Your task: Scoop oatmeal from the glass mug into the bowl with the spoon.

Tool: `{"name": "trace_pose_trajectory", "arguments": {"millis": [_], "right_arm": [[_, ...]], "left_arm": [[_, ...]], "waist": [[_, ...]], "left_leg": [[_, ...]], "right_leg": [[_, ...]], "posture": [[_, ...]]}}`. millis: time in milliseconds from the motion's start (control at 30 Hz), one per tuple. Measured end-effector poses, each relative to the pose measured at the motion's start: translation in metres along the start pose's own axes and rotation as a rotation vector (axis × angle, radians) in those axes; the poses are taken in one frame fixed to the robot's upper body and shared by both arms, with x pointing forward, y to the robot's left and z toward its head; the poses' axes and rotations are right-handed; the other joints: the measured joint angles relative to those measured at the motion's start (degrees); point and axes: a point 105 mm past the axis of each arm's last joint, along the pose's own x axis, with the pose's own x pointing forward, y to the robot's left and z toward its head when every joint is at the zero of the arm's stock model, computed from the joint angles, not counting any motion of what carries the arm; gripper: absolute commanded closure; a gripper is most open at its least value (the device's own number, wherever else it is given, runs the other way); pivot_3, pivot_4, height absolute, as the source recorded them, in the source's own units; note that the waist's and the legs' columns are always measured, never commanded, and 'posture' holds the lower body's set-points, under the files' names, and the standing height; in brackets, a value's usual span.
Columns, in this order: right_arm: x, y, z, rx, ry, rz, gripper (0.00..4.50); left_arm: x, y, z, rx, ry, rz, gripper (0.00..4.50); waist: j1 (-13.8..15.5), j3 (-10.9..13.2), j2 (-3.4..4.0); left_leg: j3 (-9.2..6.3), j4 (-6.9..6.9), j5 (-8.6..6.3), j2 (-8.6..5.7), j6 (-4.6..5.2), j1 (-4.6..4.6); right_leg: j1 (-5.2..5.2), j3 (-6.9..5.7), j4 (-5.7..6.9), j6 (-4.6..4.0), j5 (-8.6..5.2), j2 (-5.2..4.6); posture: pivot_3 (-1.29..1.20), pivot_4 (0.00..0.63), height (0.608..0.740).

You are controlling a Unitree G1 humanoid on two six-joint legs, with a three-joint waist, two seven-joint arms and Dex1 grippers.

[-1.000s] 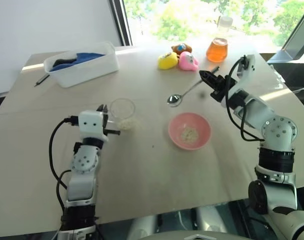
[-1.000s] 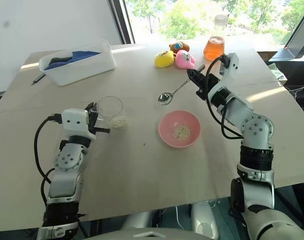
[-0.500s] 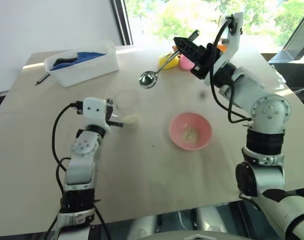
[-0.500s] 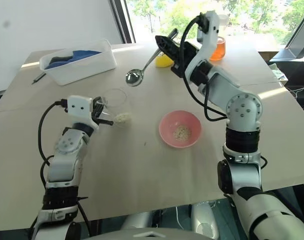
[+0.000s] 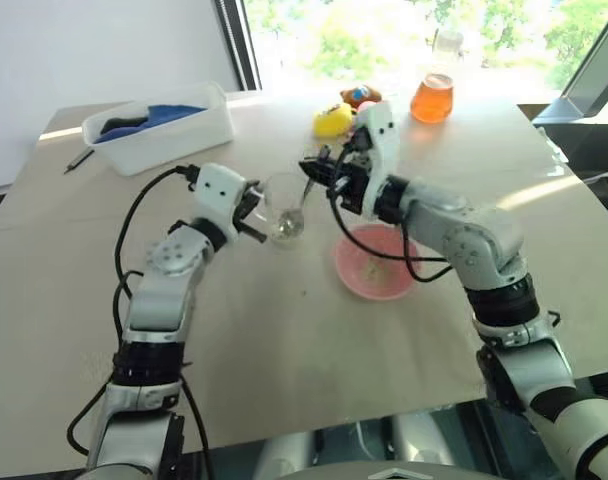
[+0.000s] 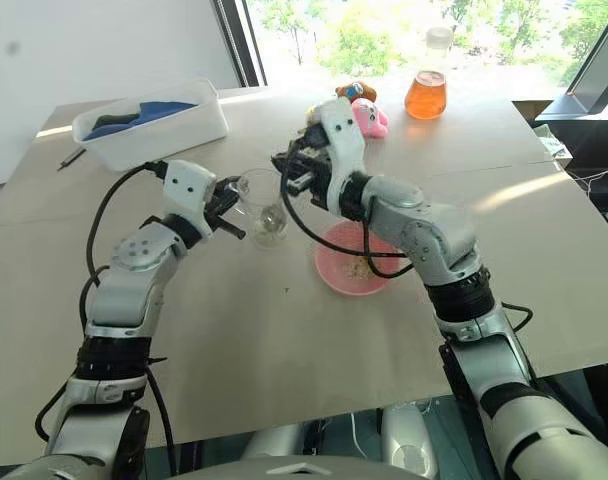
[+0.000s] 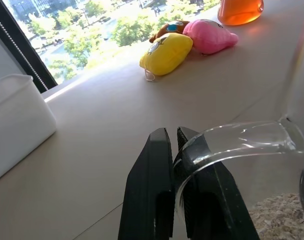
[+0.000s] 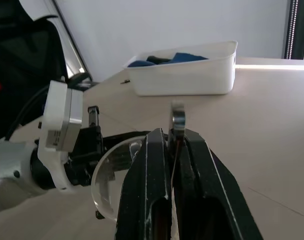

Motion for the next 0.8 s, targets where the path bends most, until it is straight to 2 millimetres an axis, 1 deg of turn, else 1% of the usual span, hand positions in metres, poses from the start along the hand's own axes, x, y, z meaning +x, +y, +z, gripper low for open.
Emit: {"name": "trace_pose_trajectory", "arguments": {"millis": [100, 233, 367, 533, 667, 800], "right_arm": [[0.002, 0.002, -0.003, -0.001, 0.019, 0.01, 4.5], [0.006, 0.007, -0.009, 0.041, 0.047, 0.018, 4.5], [0.008, 0.004, -0.012, 0.079, 0.048, 0.0, 4.5], [0.009, -0.001, -0.017, 0.18, 0.054, -0.037, 4.5], [0.006, -0.016, -0.018, 0.386, 0.046, -0.107, 4.5], [0.001, -0.026, -0.013, 0.514, 0.043, -0.14, 4.5]], "left_arm": [[0.0, 0.0, -0.002, 0.009, 0.001, -0.016, 4.48], [0.001, -0.001, -0.003, 0.011, 0.002, -0.025, 4.48], [0.001, -0.002, -0.003, 0.007, 0.0, -0.021, 4.48], [0.002, -0.005, -0.005, -0.01, -0.003, -0.015, 4.48], [-0.002, -0.008, -0.013, -0.014, 0.003, -0.009, 4.48], [-0.002, -0.009, -0.012, -0.011, -0.008, -0.002, 4.48]], "waist": [[0.0, 0.0, 0.0], [0.0, 0.0, 0.0], [0.1, 0.0, 0.0], [0.0, 0.0, 0.0], [-0.1, 0.0, 0.0], [0.0, 0.0, 0.01]], "left_leg": [[-0.01, -0.01, 0.0, 0.0, 0.0, -0.01], [-0.01, 0.0, 0.0, 0.0, 0.0, -0.03], [-0.02, 0.0, 0.0, -0.01, 0.0, -0.04], [-0.02, 0.0, 0.0, -0.01, -0.01, -0.03], [-0.03, -0.01, 0.01, -0.01, -0.02, -0.03], [-0.03, 0.0, 0.01, -0.01, -0.02, -0.04]], "right_leg": [[-0.03, 0.0, 0.0, 0.0, 0.0, -0.01], [-0.06, -0.01, 0.01, 0.0, 0.0, -0.02], [-0.06, -0.01, 0.01, 0.0, 0.0, -0.02], [-0.08, 0.01, 0.03, 0.0, 0.0, -0.02], [-0.09, 0.01, 0.05, 0.0, 0.0, -0.02], [-0.09, 0.0, 0.05, 0.0, 0.0, -0.02]], "posture": [[0.0, 0.15, 0.74], [0.0, 0.15, 0.74], [0.0, 0.15, 0.74], [0.0, 0.15, 0.74], [0.0, 0.15, 0.74], [0.0, 0.15, 0.74]]}}
